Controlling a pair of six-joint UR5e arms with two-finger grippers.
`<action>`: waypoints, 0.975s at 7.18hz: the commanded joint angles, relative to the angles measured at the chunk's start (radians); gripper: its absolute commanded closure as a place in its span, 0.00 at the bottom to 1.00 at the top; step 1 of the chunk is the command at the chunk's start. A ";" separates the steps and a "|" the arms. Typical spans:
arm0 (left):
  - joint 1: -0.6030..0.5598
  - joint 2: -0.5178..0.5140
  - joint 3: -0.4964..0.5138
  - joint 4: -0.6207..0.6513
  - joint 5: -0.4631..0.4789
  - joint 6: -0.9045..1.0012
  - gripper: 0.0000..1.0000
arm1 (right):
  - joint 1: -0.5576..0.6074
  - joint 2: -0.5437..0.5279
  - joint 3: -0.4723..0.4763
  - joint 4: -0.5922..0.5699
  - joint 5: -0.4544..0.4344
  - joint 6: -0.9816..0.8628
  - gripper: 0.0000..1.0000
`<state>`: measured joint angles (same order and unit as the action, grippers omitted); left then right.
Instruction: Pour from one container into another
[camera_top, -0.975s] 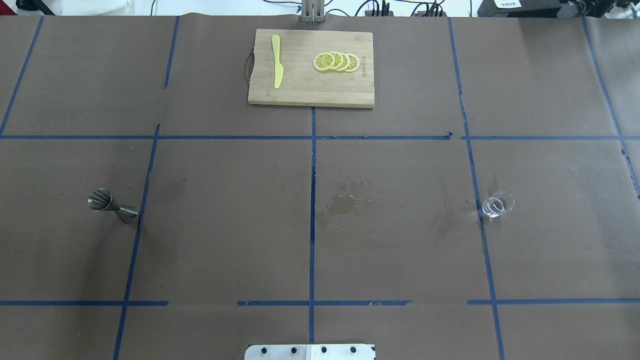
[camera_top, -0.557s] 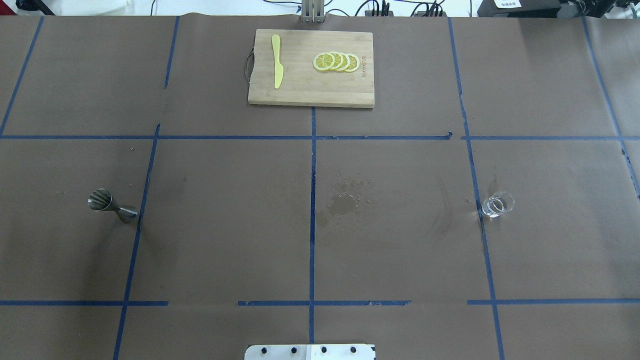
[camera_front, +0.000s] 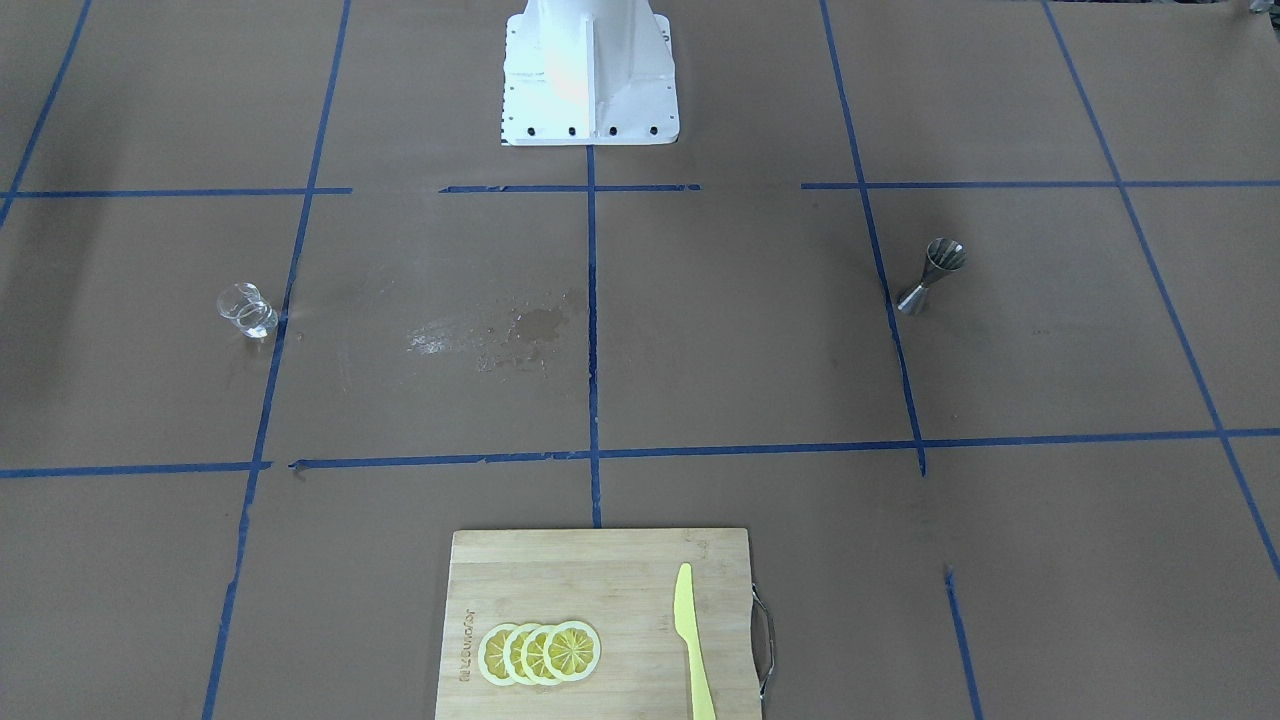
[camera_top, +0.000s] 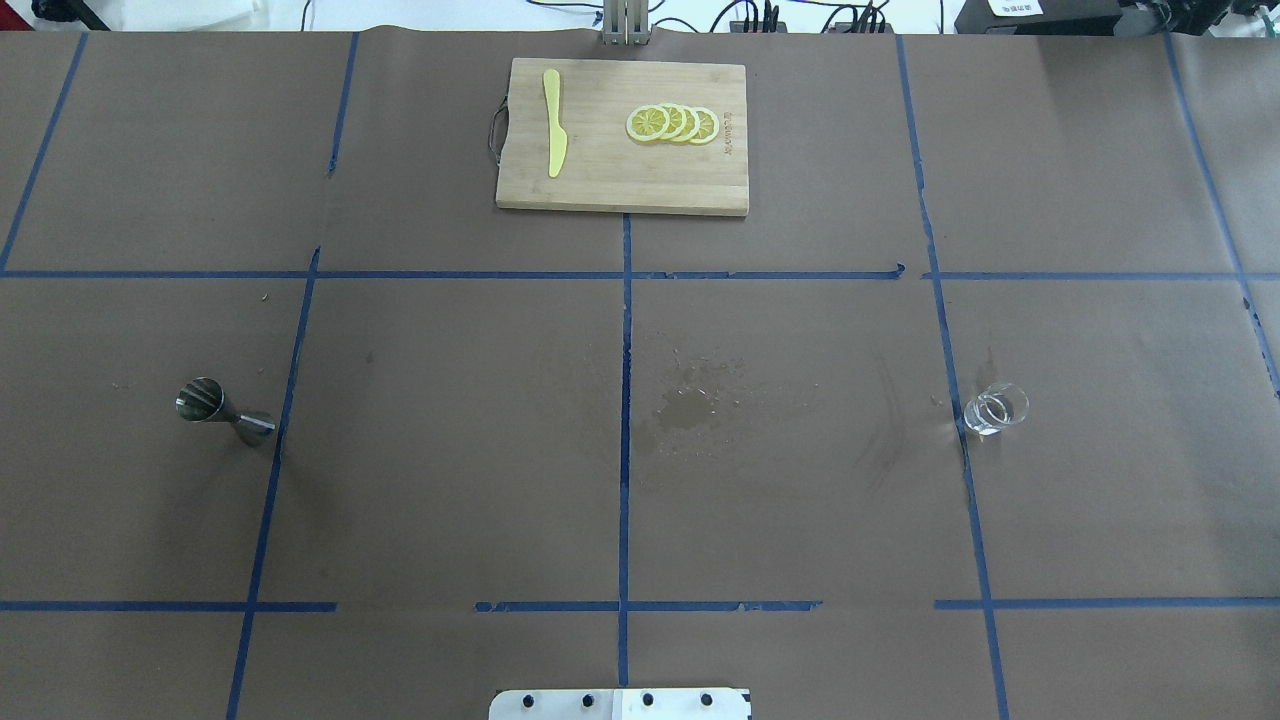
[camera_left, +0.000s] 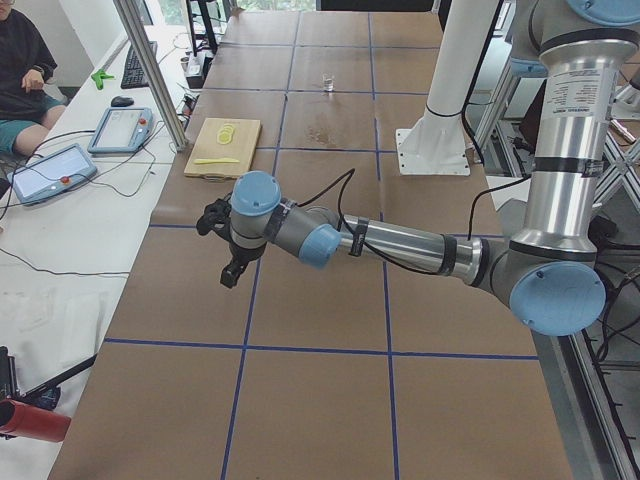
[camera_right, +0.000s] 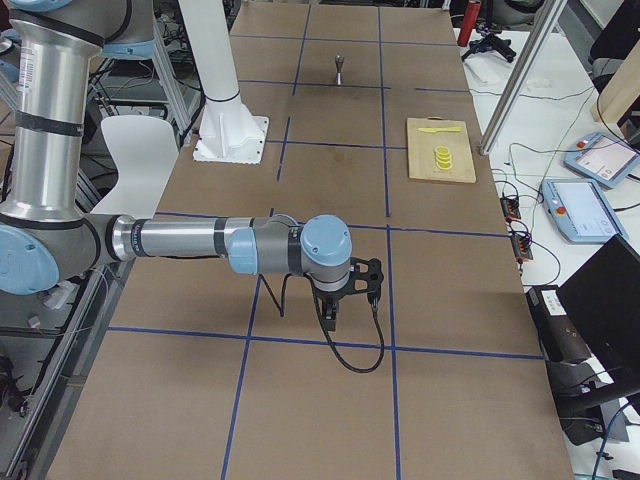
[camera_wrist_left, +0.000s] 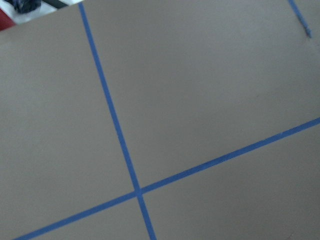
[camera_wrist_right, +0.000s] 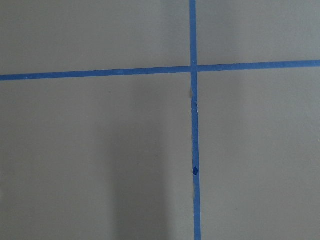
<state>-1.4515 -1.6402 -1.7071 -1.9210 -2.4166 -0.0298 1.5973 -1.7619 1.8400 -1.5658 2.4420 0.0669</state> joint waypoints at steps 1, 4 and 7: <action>0.066 -0.045 -0.011 -0.013 -0.079 -0.044 0.00 | 0.000 0.039 0.027 -0.011 0.002 -0.012 0.00; 0.193 -0.057 -0.226 -0.015 0.052 -0.520 0.00 | 0.000 0.032 0.013 -0.005 0.008 -0.001 0.00; 0.636 0.140 -0.582 -0.013 0.521 -1.096 0.00 | -0.002 0.022 0.008 -0.006 0.009 0.029 0.00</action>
<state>-0.9894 -1.5658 -2.1680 -1.9348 -2.0765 -0.8776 1.5964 -1.7350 1.8512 -1.5717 2.4511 0.0750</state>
